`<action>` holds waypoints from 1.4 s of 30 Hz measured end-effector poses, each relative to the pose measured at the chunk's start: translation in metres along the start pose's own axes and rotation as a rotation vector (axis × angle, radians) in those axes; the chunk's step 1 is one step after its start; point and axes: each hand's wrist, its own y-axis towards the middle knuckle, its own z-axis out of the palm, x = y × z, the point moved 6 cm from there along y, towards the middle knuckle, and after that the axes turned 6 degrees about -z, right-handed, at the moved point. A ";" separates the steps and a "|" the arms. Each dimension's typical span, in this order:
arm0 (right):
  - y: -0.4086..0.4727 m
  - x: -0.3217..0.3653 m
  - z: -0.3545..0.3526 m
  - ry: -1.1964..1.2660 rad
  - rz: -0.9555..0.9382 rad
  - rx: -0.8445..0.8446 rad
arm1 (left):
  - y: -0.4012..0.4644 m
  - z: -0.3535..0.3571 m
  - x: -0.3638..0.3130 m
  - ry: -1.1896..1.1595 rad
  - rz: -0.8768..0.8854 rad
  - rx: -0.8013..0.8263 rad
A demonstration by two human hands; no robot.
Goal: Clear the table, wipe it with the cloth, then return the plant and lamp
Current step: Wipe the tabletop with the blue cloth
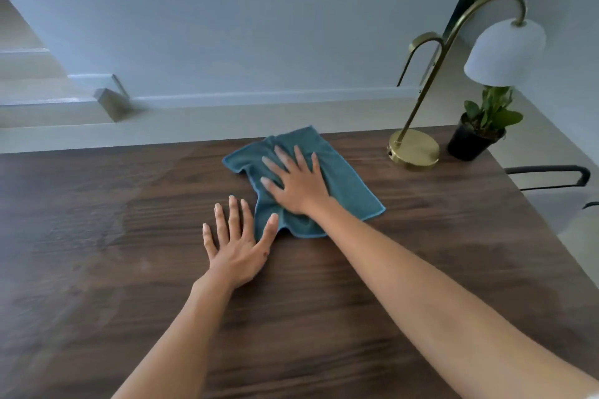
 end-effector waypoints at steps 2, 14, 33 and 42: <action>0.030 -0.029 -0.010 0.023 0.072 -0.024 | 0.004 0.000 0.003 -0.009 -0.012 0.009; 0.059 -0.029 -0.015 0.002 0.182 -0.033 | 0.005 0.001 -0.003 0.000 0.033 0.070; -0.042 0.008 0.009 -0.007 0.200 -0.039 | -0.002 -0.002 -0.006 -0.118 0.013 0.061; -0.263 0.009 0.026 -0.043 0.267 -0.223 | -0.006 -0.006 -0.003 -0.154 0.002 0.073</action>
